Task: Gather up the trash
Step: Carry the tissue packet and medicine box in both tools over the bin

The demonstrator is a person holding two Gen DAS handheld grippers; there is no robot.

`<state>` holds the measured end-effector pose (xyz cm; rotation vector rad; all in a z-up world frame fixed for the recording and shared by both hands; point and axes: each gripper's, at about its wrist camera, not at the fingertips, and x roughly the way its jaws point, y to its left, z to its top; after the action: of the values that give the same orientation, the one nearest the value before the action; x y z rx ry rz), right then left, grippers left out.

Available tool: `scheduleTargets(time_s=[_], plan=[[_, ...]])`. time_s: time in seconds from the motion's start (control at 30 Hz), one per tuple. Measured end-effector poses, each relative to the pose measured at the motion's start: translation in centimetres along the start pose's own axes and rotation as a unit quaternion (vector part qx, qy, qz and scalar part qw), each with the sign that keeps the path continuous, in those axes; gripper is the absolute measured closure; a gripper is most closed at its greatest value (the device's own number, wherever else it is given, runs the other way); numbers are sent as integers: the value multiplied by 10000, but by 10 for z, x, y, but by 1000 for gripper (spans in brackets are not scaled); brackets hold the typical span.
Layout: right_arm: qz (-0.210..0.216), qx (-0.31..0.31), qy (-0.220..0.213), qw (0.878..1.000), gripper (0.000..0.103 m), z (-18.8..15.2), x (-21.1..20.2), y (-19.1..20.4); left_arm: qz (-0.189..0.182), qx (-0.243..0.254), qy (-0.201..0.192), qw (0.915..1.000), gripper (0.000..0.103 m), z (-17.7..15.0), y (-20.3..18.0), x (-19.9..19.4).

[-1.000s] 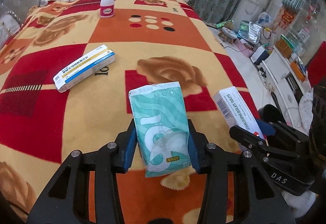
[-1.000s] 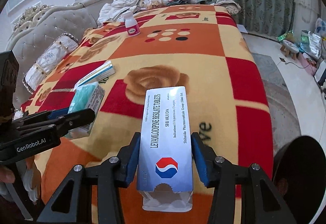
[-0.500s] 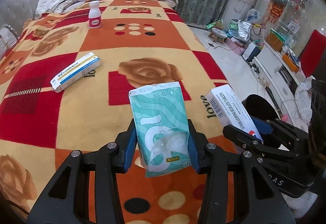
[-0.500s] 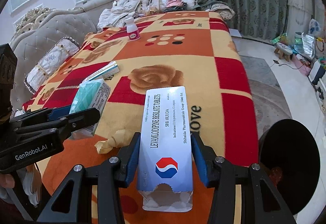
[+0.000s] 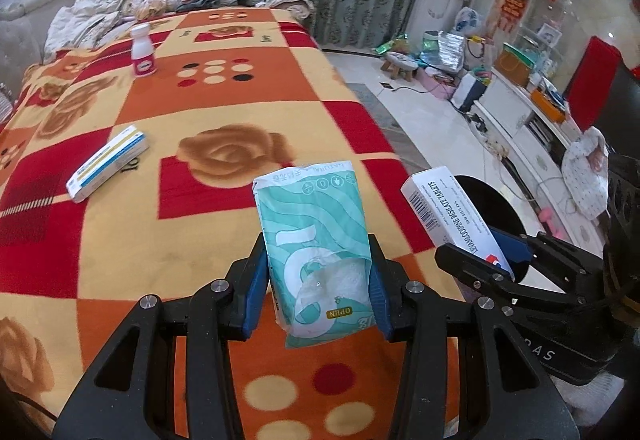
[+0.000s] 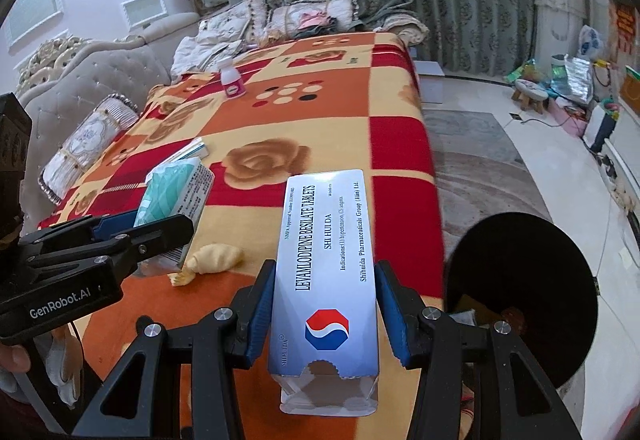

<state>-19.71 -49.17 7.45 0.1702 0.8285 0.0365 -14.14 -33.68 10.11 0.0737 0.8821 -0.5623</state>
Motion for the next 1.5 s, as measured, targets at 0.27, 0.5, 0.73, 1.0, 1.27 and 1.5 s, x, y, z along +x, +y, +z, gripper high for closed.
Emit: scheduleTargets(time_s=[0.27, 0.5, 0.73, 1.0, 1.27, 1.5], plan=[[-204, 209, -73, 9995, 56, -6, -15, -27, -192, 234, 64, 9995, 61, 3, -33, 11], [-379, 404, -94, 9984, 56, -12, -24, -53, -334, 399, 125, 9986, 61, 6, -58, 22], [-513, 629, -81, 9967, 56, -19, -28, -76, -467, 532, 262, 9972, 61, 6, -78, 37], [-595, 778, -49, 9952, 56, -24, -30, -96, -613, 575, 372, 9958, 61, 8, -92, 50], [-693, 891, -8, 9936, 56, -24, -28, -112, -726, 587, 494, 9944, 61, 11, -102, 63], [-783, 1001, 4, 9919, 56, -24, -29, -128, -819, 657, 549, 9930, 61, 16, -114, 74]])
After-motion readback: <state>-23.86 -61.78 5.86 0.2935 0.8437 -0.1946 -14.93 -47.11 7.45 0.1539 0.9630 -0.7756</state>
